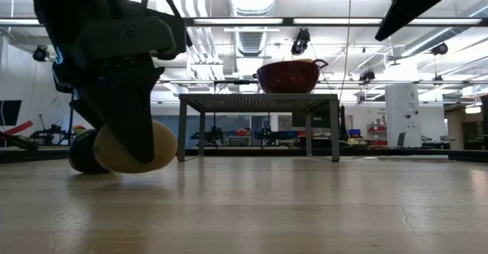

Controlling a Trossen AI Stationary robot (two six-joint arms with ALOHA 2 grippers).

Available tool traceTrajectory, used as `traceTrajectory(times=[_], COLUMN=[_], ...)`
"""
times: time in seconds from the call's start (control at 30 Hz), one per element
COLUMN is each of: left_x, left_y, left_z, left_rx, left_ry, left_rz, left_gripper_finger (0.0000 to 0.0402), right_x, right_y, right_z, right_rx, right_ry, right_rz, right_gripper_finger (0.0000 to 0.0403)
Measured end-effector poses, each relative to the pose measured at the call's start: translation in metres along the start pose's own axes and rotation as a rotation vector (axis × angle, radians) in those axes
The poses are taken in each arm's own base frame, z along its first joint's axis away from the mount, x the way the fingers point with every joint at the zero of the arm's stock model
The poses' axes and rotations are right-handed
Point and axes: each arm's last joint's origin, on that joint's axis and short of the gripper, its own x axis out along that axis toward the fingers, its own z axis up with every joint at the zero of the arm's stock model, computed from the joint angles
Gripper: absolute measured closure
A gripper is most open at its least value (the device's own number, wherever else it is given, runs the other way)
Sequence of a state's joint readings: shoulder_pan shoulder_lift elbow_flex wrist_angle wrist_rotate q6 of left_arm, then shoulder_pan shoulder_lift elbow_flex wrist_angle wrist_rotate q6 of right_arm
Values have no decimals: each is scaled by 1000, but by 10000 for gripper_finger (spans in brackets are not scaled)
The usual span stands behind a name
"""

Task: Pick & Place Fruit
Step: Put the kiwi into the purple strainer bowl on the shelf

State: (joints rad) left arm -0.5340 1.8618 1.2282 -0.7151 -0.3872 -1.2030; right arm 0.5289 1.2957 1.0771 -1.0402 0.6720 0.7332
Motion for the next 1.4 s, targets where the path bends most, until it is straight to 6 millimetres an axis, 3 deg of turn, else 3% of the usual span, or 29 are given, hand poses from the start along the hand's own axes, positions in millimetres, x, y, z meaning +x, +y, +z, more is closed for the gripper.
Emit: traceTrajectory(times=[0.73,1.07,1.4], left_x=[-4,-8,-9], left_y=[-6,-24,-29], left_z=[3,13,23], left_rx=[12,90,133], left_ry=[-101,-216,-331], left_rz=[-14,-164,-183], left_gripper_finger=[151,151,151], right_x=[0,0,2], right_y=[0,0,2], right_z=[0,1,4], right_rx=[-62,-59,-92], right_ry=[-8,-10,-75], right_rz=[-4,-3,-58], right_gripper_finger=[207,222,224])
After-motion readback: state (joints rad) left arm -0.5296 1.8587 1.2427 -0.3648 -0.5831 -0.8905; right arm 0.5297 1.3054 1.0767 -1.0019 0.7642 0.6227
